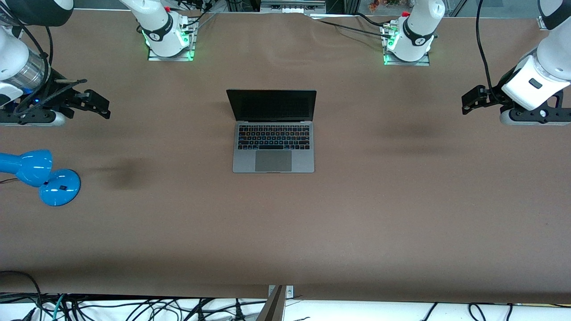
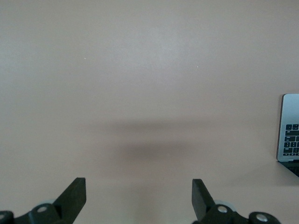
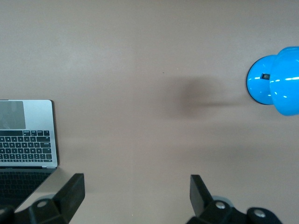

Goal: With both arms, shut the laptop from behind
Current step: 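Raise both grippers from rest and start moving toward the laptop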

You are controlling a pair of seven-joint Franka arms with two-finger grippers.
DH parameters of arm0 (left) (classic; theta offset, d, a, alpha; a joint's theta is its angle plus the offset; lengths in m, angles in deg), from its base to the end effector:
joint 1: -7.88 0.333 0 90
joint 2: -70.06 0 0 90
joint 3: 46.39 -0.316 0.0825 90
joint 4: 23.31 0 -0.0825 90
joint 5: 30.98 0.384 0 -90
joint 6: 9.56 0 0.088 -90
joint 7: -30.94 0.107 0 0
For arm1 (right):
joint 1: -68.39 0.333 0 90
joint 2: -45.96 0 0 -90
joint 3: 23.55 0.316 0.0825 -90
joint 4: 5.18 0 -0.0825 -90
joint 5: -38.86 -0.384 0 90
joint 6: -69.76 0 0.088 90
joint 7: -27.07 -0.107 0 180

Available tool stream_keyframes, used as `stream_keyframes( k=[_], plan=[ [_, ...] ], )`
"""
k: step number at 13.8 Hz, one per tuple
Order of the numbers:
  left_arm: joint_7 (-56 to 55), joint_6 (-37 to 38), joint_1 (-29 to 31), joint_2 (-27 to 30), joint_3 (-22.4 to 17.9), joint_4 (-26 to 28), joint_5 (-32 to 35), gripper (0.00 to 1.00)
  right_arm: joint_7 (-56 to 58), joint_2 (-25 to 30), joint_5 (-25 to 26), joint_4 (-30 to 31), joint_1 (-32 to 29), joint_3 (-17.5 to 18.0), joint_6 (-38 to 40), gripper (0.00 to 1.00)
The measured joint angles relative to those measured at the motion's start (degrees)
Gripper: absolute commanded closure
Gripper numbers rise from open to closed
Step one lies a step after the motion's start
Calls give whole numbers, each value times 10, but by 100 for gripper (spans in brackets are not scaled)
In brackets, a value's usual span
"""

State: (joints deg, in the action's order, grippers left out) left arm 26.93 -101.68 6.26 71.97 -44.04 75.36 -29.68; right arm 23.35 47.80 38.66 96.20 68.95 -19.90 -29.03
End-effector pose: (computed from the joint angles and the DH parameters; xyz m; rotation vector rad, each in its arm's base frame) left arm 0.5409 -0.0355 0.5745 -3.1096 0.0015 0.1231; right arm 0.5497 0.0412 0.5610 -3.1410 -0.0125 0.0208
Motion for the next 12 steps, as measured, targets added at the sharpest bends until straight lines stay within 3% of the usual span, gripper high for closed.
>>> stream_keyframes(
  k=[12],
  plan=[
    [-3, -17, 2, -64, -2, 2, 0, 0, 46, -1, 0, 13, 0, 6, 46, 0]
  ],
)
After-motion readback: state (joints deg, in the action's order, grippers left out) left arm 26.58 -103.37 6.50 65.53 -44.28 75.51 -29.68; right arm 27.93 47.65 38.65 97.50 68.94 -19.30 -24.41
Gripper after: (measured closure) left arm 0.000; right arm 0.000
